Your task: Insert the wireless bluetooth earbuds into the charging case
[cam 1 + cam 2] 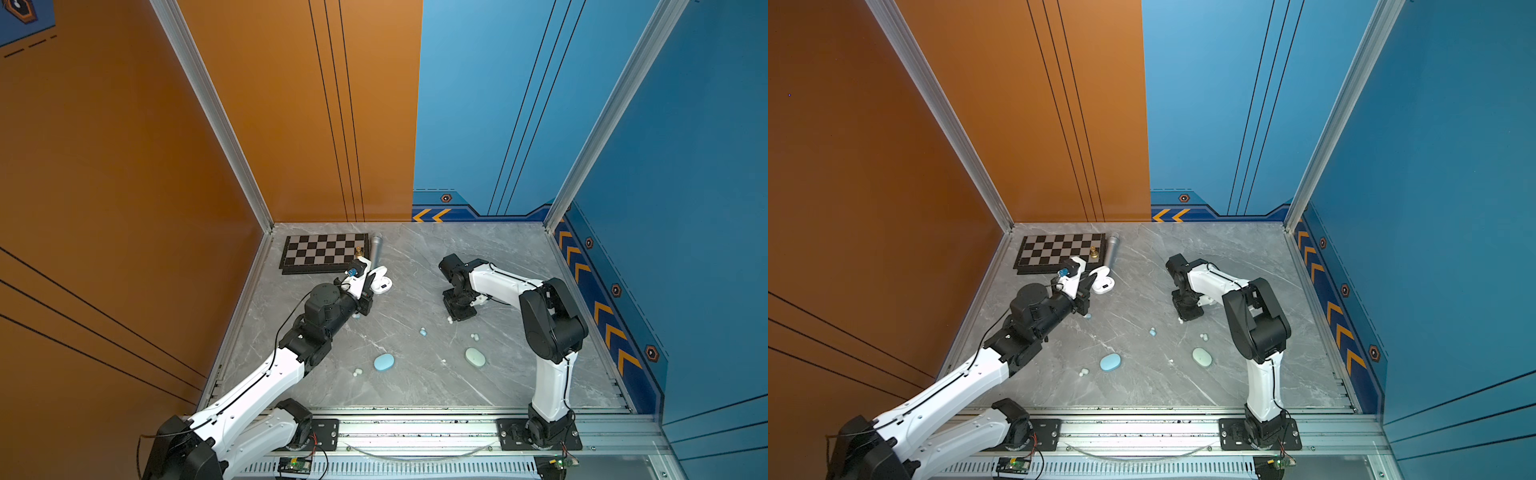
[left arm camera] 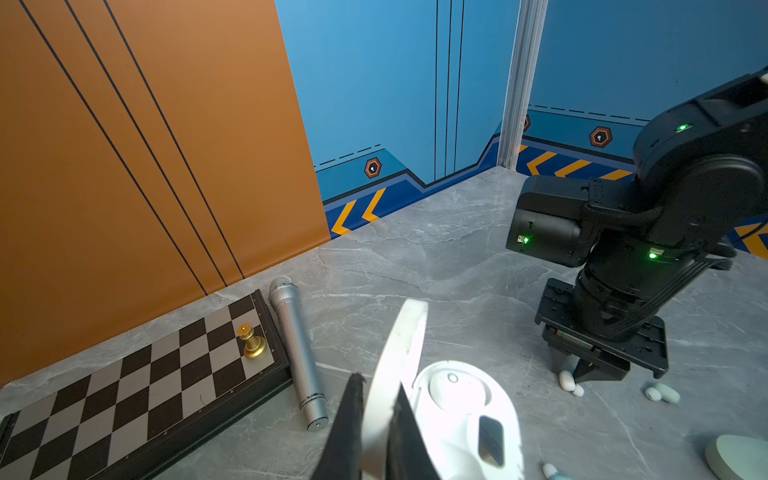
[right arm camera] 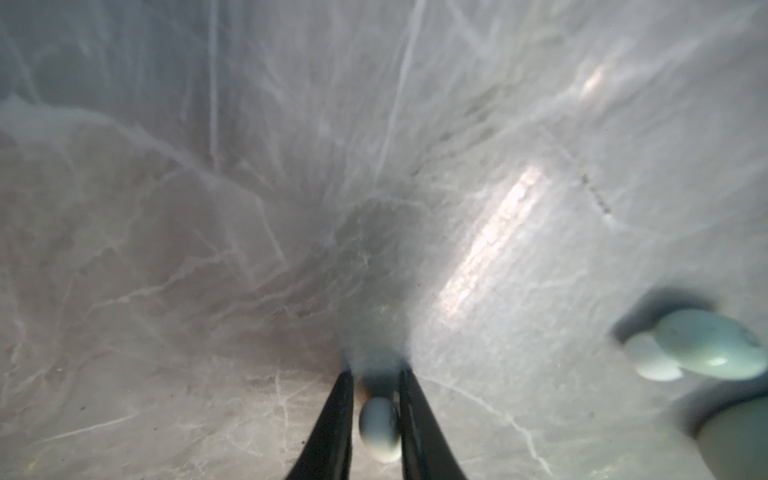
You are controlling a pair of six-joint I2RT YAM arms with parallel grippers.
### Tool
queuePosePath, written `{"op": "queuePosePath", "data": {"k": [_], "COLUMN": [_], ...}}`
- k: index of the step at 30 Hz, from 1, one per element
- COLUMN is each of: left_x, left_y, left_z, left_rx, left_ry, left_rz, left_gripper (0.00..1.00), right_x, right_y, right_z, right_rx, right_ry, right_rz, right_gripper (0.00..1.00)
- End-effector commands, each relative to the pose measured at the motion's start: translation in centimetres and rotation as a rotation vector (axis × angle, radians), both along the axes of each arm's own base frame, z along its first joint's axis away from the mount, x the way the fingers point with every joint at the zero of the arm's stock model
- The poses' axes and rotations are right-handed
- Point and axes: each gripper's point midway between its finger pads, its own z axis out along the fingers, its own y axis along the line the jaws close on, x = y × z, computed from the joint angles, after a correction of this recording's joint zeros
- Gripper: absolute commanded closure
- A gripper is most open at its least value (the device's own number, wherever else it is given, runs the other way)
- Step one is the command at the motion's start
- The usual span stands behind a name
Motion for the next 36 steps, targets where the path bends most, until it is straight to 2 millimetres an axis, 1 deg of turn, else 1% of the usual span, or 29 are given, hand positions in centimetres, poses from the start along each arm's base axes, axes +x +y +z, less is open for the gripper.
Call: {"op": "queuePosePath", "data": {"k": [1,5,10,13,17,29,36], "left_x": [0.1,0.1,0.1,0.1,0.2,0.1,0.0], "left_y": [0.6,0.7,0.7,0.7,0.7,0.6,0.7], "left_z": [0.7,0.7,0.5,0.5,0.4,0.5,0.6], "left_rx": [-0.001,-0.002,-0.001,-0.001,0.000,-0.004,-0.005], "left_ry": [-0.025,-0.024,-0.020,-0.020,-0.018,-0.018,-0.022], "left_rz": [0.024,0.025,0.026,0.028,0.027,0.021,0.023], "left_gripper": [1.00,1.00,1.00,1.00,1.00,1.00,1.00], "right_x": [0.1,-0.3,0.0,0.1,-0.6,-1.0,-1.7], "right_y": [-0.7,-0.7,-0.7,-0.9,-1.0,-0.3,0.2], "right_z": [-1.9,-2.1,-1.8,-1.6,-1.7,-1.8,-2.0], "right_rx": [-0.056,-0.062,-0.071,-0.081,-0.082,-0.089,-0.083], "right_ry": [0.013,0.019,0.002,-0.003,0.009,0.020,0.058], "right_rz": [0.026,0.041,0.090,0.123,0.125,0.182,0.257], "right_gripper": [0.78,0.80,0.81,0.77,0.71,0.64,0.64]}}
